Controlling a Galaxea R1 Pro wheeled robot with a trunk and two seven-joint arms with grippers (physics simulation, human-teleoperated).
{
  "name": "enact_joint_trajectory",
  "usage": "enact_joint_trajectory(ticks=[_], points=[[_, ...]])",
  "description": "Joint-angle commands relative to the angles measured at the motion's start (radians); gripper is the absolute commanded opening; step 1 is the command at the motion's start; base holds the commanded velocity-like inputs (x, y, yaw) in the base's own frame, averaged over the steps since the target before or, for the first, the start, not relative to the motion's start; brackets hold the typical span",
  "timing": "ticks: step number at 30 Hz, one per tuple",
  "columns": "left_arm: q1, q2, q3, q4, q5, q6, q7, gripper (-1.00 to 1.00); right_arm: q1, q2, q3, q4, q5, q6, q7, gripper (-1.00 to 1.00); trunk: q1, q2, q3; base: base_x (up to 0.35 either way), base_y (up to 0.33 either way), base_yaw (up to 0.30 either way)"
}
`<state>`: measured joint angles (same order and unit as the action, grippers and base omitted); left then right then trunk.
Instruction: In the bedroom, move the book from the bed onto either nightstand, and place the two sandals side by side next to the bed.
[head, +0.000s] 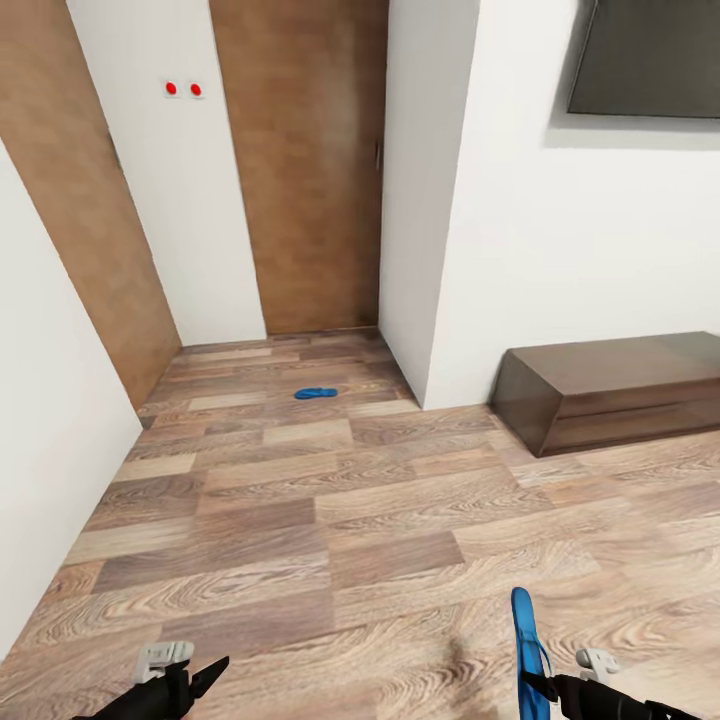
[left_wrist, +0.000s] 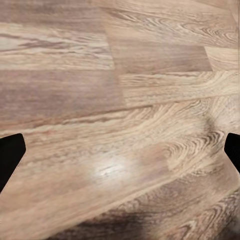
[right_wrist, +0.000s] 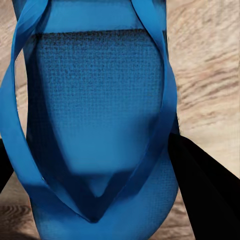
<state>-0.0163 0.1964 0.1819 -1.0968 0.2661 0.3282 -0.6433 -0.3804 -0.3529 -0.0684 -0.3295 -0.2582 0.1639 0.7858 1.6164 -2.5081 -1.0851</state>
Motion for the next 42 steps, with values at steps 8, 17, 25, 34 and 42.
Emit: enact_joint_trajectory(ticks=[8,17,25,34,42], points=[[-0.001,0.0,0.001,0.0,0.008,0.009,-0.002,1.0,0.0,0.0,-0.004,0.0,-0.007,0.011,0.004,-1.0,-0.004,0.002,0.03,0.0,0.0,0.256],[-0.001,0.0,0.001,0.0,0.008,0.009,-0.002,1.0,0.0,0.0,-0.004,0.0,-0.007,0.011,0.004,-1.0,-0.008,0.004,0.065,0.0,0.0,0.102],[-0.001,0.0,0.001,0.0,0.008,0.009,-0.002,1.0,0.0,0.0,-0.004,0.0,-0.006,0.011,0.004,-1.0,-0.011,0.006,0.096,0.0,0.0,0.109],[-0.001,0.0,0.001,0.0,0.008,0.009,-0.003,1.0,0.0,0.0,-0.004,0.0,-0.007,0.011,0.004,-1.0,-0.015,0.008,0.131,0.0,0.0,0.003],[-0.001,0.0,0.001,0.0,0.008,0.009,-0.003,1.0,0.0,0.0,-0.004,-0.001,-0.007,0.011,0.004,-1.0,-0.039,0.05,0.157,0.0,0.0,0.0]])
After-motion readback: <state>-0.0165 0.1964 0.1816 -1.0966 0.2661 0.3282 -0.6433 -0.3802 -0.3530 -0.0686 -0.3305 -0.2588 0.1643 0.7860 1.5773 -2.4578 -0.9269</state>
